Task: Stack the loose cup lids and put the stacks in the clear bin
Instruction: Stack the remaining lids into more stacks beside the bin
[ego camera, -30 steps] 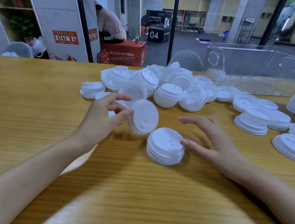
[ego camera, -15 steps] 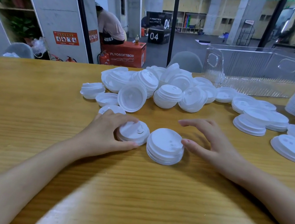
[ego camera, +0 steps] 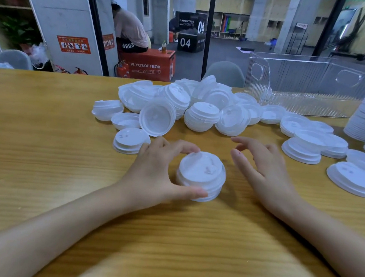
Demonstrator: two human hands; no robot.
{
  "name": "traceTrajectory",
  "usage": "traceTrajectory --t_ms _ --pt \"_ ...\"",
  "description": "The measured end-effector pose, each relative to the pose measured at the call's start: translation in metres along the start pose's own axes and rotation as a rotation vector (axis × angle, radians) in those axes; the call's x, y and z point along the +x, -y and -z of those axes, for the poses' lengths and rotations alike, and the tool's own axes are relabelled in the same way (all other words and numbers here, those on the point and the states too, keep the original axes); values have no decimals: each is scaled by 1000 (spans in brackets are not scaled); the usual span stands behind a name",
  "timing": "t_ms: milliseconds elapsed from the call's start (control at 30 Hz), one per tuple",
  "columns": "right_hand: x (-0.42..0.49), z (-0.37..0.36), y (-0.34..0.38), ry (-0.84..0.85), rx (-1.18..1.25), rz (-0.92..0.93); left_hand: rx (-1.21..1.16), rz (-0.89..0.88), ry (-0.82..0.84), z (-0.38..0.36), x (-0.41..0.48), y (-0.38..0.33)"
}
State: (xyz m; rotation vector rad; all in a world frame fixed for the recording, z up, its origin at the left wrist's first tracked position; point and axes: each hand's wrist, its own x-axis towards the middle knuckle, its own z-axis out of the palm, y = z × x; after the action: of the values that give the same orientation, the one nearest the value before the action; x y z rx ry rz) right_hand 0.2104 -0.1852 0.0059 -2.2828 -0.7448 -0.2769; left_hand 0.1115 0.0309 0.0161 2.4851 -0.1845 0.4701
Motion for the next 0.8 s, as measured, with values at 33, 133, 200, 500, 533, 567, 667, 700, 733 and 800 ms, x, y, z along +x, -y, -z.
traceTrajectory --t_ms 33,133,200,500,533,567,667,700,733,800 --pt "1 0 0 3 -11 -22 12 0 8 -1 0 0" --pt "3 0 1 66 -19 -82 38 -2 9 -3 0 2" --pt "3 0 2 111 -5 -103 49 -10 16 -4 0 2" --pt "2 -2 1 139 -56 -31 56 -50 29 -6 3 6" --pt "2 -3 0 140 -58 -24 50 -55 16 -6 3 7" --pt "2 -3 0 139 -60 -19 46 -58 6 -6 3 7" --pt "1 -3 0 141 -64 -12 53 -49 22 -7 4 9" --pt "1 -3 0 142 -63 -9 58 -46 35 -7 4 10" --pt "1 -3 0 145 -64 -5 62 -49 45 -8 5 10" --pt "1 -3 1 150 -66 -1 66 -61 56 -9 5 11"
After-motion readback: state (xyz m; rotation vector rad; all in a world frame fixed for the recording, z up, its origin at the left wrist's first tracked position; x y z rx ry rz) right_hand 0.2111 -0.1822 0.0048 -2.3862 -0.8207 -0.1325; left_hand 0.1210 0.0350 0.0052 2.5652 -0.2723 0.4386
